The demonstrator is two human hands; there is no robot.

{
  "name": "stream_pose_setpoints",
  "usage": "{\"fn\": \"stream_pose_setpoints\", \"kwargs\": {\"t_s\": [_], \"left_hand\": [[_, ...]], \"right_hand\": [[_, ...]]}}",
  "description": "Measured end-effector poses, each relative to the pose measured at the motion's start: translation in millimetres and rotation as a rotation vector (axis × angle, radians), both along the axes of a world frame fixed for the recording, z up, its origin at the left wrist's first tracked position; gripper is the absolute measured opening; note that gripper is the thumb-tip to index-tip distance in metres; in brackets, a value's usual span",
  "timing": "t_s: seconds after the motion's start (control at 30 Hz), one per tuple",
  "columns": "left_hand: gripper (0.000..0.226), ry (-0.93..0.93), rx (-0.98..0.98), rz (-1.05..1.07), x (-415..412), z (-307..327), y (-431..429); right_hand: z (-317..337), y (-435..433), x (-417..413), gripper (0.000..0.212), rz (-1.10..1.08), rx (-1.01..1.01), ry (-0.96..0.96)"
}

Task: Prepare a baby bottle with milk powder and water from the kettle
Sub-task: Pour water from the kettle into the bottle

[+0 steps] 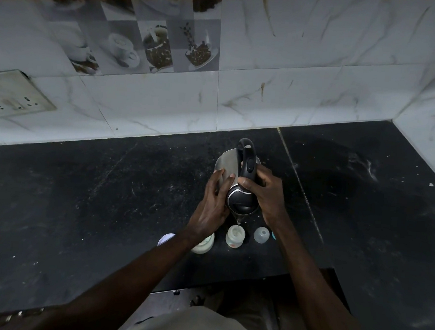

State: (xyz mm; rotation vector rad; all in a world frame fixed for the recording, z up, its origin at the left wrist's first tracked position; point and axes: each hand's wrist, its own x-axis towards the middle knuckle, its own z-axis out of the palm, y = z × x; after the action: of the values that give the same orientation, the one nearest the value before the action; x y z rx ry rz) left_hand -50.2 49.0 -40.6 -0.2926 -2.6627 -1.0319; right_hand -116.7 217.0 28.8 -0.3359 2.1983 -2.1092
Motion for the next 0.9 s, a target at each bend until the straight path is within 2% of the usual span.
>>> {"fn": "stream_pose_setpoints", "kwargs": {"t_s": [0.9], "left_hand": [[0.112, 0.019, 0.013, -0.005, 0.9, 2.6, -2.3]], "right_hand": [[2.6, -2.0, -1.2, 0.032, 0.005, 0.006, 0.011]]}}
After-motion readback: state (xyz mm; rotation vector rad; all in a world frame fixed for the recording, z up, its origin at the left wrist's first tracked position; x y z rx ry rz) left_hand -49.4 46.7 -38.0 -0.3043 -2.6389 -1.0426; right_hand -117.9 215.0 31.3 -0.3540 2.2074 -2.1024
